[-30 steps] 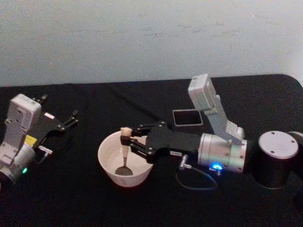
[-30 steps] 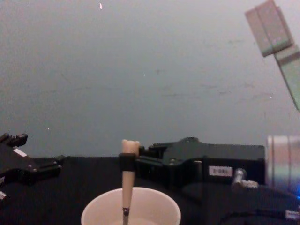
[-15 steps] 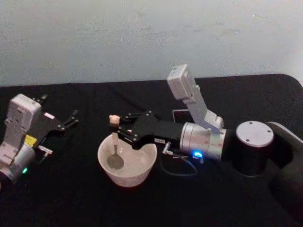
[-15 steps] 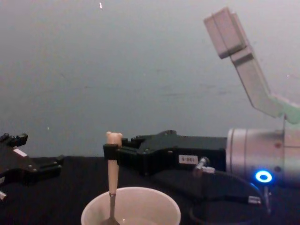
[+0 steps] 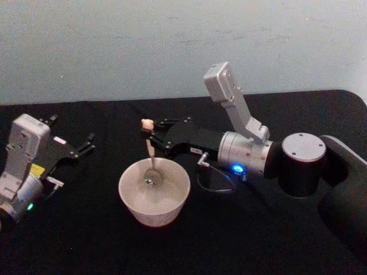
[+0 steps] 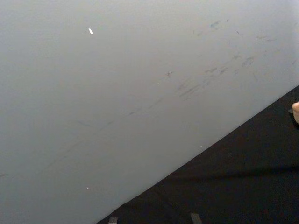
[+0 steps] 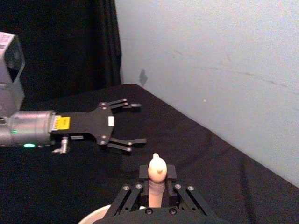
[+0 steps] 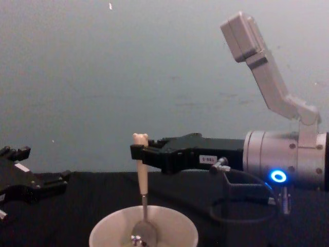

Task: Pick up the stirring spoon with one hand, stir inside the cup, then place it back in its original position.

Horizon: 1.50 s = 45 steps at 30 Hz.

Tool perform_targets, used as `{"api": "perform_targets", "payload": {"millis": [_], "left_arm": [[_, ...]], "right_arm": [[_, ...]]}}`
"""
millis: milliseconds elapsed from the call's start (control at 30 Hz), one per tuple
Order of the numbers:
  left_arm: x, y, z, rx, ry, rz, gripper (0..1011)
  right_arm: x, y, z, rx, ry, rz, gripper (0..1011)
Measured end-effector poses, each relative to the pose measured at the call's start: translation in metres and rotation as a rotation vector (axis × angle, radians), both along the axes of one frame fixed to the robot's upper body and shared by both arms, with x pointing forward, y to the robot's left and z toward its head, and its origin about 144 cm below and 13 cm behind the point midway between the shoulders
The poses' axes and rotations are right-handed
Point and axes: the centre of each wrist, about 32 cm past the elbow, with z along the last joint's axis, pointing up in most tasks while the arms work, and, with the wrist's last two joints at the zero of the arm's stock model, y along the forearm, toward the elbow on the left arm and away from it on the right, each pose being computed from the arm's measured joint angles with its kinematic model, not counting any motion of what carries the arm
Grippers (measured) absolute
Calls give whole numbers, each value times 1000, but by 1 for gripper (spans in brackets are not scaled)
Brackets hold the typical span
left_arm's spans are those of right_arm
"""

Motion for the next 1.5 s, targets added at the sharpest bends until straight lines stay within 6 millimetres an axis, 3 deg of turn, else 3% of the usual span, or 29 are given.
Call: {"api": "perform_targets", "payload": {"millis": [300, 833, 1167, 1500], "left_arm": [[0, 0, 0, 0, 0, 0, 1001], [0, 0, 0, 0, 0, 0, 1001], [0, 0, 0, 0, 0, 0, 1001], [0, 0, 0, 0, 0, 0, 1001]], "right_arm": [[-2, -16, 5, -7, -18, -28, 211], [-33, -48, 5, -26, 13, 35, 211], [-49, -43, 5, -16, 42, 112, 211], [-50, -20, 0, -6, 53, 155, 211]]}}
